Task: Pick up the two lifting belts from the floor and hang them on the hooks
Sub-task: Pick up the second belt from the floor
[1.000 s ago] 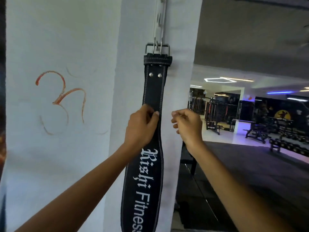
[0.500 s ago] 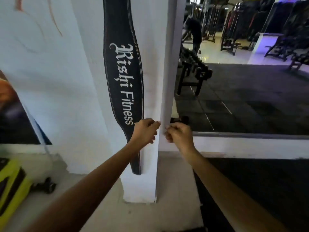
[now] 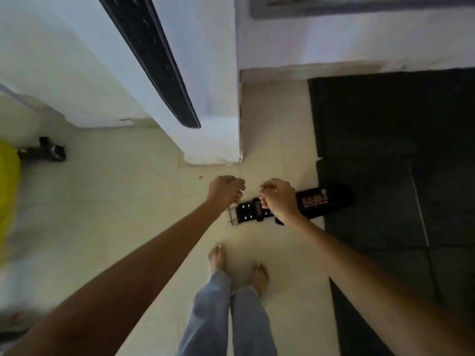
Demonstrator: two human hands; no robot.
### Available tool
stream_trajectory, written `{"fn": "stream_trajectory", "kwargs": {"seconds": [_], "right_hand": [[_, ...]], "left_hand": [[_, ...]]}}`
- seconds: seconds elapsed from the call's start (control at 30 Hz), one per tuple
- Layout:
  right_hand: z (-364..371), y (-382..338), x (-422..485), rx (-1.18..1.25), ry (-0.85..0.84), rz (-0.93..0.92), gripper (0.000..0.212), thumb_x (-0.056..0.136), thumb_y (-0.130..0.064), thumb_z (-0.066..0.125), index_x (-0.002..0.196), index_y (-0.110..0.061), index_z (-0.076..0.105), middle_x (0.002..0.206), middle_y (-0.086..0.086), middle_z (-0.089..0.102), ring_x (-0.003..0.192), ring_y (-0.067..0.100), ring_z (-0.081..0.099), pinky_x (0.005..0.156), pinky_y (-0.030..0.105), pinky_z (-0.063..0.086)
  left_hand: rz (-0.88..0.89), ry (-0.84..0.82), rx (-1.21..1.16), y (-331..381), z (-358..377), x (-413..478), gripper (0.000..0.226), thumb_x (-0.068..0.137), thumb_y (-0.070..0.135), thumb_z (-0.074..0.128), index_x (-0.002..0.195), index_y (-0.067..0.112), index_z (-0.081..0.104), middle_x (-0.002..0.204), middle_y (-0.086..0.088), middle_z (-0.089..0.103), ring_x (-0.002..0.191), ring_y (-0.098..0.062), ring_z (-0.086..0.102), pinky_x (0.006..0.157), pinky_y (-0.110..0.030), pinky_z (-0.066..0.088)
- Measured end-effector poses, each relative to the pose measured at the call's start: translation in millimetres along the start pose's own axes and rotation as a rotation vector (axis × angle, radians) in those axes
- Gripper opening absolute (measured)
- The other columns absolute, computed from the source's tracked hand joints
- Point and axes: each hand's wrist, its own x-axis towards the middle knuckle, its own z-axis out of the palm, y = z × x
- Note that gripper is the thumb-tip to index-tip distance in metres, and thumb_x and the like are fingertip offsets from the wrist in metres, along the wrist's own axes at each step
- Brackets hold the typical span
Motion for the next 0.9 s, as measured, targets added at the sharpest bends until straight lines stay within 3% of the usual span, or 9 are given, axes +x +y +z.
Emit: {"fn": "stream_trajectory", "kwargs": {"seconds": [0.1,0.2,0.27,0.47,0.57,0.67,0.77,0.9], "right_hand": [[39.2,74.4,60.5,-0.09,-0.025,0.053,0.017,0.08,-0.009,0.057,0.067,-0.019,0.063,0.066,0.007,0.065,0.067,0.03,0.064,0.073,0.057,0.057],[74.3,144.5,112.6,-0.222,-0.038,0.063,0.013,0.087,-0.005,0.059,0.09,-0.003,0.071,0.091,0.016,0.071,0.09,0.031,0.067,0.084,0.039,0.055],[95.8,195.6,147.0,-0.311,-0.073,0.055,0.015,0.088,-0.004,0.06,0.098,-0.001,0.07,0.103,0.016,0.071,0.098,0.028,0.065,0.082,0.029,0.049],[133.5,284.6,271.5,-0.525,-0.19,-0.03,0.022,0.087,-0.011,0.066,0.107,-0.002,0.065,0.112,0.017,0.066,0.106,0.029,0.061,0.087,0.028,0.043],[144.9,291.3,336.5,-0.779,-0.358,-0.132,0.056,0.082,-0.02,0.074,0.13,-0.003,0.051,0.132,0.018,0.053,0.122,0.032,0.048,0.099,0.037,0.041],[158.8,302.5,366.4,-1.293,-0.555,-0.183,0.08,0.078,-0.034,0.078,0.142,-0.009,0.037,0.145,0.016,0.038,0.135,0.034,0.033,0.106,0.052,0.035],[168.2,319.3,366.1,-1.564,-0.602,-0.218,0.078,0.076,-0.037,0.079,0.138,-0.005,0.045,0.147,0.017,0.031,0.137,0.036,0.029,0.105,0.055,0.038],[151.2,316.4,334.3,-1.356,-0.727,-0.218,0.055,0.083,-0.033,0.073,0.127,-0.007,0.055,0.133,0.015,0.047,0.116,0.033,0.05,0.088,0.04,0.048]], "left_hand": [[-0.136,0.004,-0.053,-77.7,37.1,75.4,0.012,0.085,0.006,0.057,0.08,0.001,0.067,0.066,-0.014,0.058,0.048,-0.02,0.051,0.043,-0.02,0.045],[-0.306,0.025,-0.143,-156.4,71.4,147.5,0.008,0.084,0.004,0.056,0.083,0.002,0.064,0.065,-0.014,0.056,0.048,-0.022,0.051,0.042,-0.022,0.045],[-0.421,0.04,-0.207,-209.9,89.3,188.2,0.007,0.085,0.004,0.057,0.086,0.001,0.063,0.066,-0.014,0.056,0.049,-0.021,0.051,0.038,-0.019,0.044],[-0.654,-0.016,-0.252,-337.2,122.1,280.6,0.023,0.092,0.017,0.057,0.074,0.004,0.062,0.066,-0.011,0.058,0.053,-0.02,0.054,0.044,-0.022,0.047],[-0.65,-0.051,-0.196,-363.1,127.2,316.2,0.023,0.09,0.02,0.061,0.072,0.007,0.061,0.066,-0.01,0.058,0.052,-0.019,0.054,0.037,-0.018,0.046],[-0.639,-0.043,-0.168,-374.0,127.7,338.2,0.019,0.09,0.021,0.061,0.077,0.008,0.062,0.067,-0.009,0.061,0.053,-0.019,0.056,0.046,-0.022,0.047],[-0.627,-0.011,-0.15,-381.0,126.5,342.8,0.014,0.088,0.02,0.062,0.088,0.007,0.065,0.068,-0.01,0.063,0.052,-0.019,0.057,0.05,-0.025,0.046],[-0.644,-0.096,-0.197,-362.7,125.8,321.8,0.021,0.094,0.025,0.057,0.082,0.008,0.061,0.07,-0.01,0.061,0.057,-0.02,0.057,0.055,-0.026,0.046]]}}
